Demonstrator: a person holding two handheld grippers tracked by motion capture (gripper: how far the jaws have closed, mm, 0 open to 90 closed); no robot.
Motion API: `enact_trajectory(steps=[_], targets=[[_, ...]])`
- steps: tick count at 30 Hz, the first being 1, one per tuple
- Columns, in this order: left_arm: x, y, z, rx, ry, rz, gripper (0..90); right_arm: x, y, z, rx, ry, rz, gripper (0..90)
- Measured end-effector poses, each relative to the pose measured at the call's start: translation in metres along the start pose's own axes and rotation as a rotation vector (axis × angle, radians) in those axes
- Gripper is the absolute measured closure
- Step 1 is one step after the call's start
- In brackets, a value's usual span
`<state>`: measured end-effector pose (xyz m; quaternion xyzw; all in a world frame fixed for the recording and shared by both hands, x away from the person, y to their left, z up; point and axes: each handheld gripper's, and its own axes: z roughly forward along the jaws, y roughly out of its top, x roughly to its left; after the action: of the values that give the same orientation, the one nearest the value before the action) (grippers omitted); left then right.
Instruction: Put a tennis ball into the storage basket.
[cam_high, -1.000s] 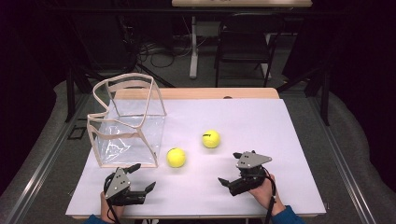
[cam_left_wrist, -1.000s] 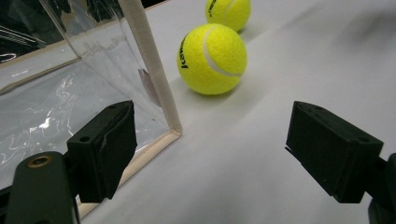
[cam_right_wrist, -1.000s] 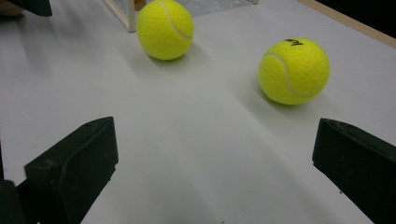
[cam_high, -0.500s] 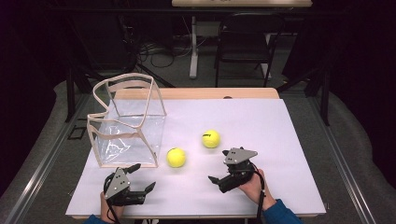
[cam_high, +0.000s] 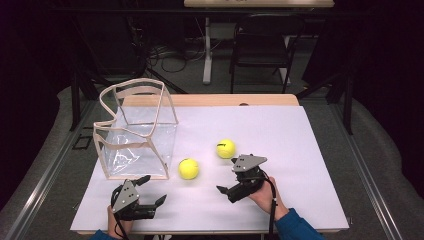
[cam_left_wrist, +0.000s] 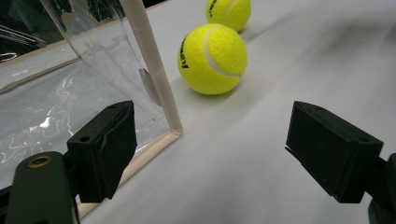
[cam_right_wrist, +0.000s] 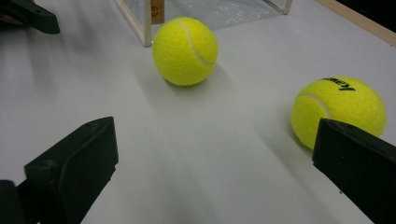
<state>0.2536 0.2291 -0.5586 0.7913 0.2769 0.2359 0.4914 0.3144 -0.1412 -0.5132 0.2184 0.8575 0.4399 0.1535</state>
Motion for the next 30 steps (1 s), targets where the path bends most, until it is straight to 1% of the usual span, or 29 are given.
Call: enact_trajectory(steps=[9, 13, 21, 30], targets=[[0.000, 0.000, 0.001, 0.006, -0.001, 0.007, 16.0, 0.000, 0.006, 0.010, 0.011, 0.019, -0.002, 0.0], [0.001, 0.000, 0.000, 0.004, 0.000, 0.003, 16.0, -0.001, 0.012, 0.016, 0.017, 0.032, -0.011, 0.0], [0.000, 0.000, 0.000, 0.005, -0.002, 0.001, 16.0, 0.000, 0.018, 0.023, 0.029, 0.045, -0.019, 0.0], [0.001, 0.000, 0.001, 0.005, -0.004, 0.000, 16.0, 0.000, 0.026, 0.034, 0.047, 0.064, -0.031, 0.0]])
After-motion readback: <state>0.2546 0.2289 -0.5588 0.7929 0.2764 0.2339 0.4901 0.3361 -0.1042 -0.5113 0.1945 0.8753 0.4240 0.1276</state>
